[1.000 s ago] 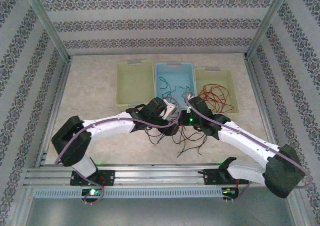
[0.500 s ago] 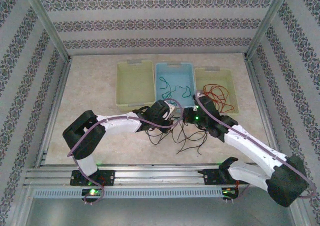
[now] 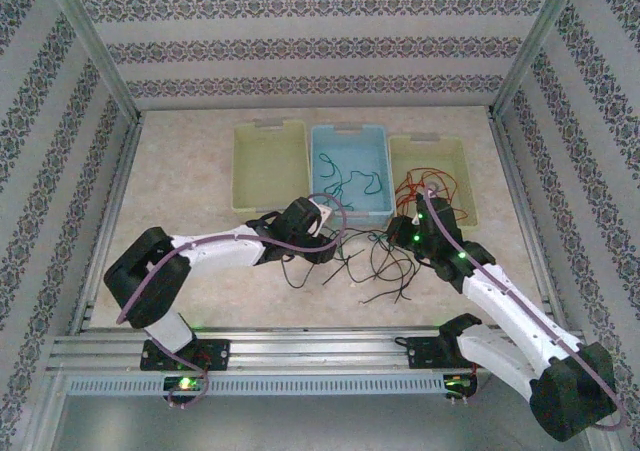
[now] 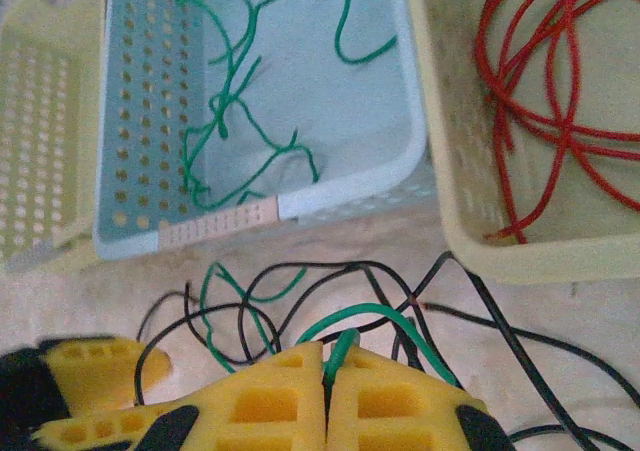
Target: Untangle the cables
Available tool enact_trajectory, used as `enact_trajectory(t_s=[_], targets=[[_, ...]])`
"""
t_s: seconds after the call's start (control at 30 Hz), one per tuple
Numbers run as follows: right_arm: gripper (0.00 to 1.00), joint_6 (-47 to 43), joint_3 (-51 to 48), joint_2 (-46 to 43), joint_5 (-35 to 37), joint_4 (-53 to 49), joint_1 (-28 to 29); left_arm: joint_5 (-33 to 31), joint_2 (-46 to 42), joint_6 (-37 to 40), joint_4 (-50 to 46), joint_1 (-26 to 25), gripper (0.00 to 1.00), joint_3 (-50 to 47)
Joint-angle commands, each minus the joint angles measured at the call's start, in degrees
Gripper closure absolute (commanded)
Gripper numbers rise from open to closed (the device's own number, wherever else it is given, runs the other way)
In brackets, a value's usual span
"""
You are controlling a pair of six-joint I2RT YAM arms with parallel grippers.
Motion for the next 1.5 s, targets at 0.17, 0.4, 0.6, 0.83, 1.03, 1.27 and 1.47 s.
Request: enact_trajectory(t_s=[0.17,0.4,0.6,0.83,1.03,1.27,1.47], targets=[[1.00,-4.08,4.26,4.75,-3.08,0.29,4.58,1.44,-4.40,2.28,-3.31,-0.14,0.51,2.21],[1.00,-4.38,7.03,7.86,-4.58,1.07,6.72,12.85,-4.96,4.31,0.87,-2.16,0.22,4.13],[1.00,-1.80,8.02,9.49,-6.18,3.17,7.09,17.34,0.28,5.76,3.20,-3.38,0.16,7.72],[1.00,1.64,8.13,8.64,-6.52,4.64,7.41,11.67,7.01,3.55,8.14,-3.92,0.22,10.31],[1.00,5.75,6.09,5.24,-6.96,6.29,5.76,7.48,7.95,0.59,13.42,-3.92,0.57,7.73],[1.00,8.68,3.19,-1.63,-2.07,2.53,0.87,6.57,5.42,-0.83,13.05,-2.23,1.00,4.50],[1.00,12.19,-0.54,-7.50,1.19,-0.38,-4.11,6.37,1.98,-0.85,10.74,0.00,1.00,0.21]])
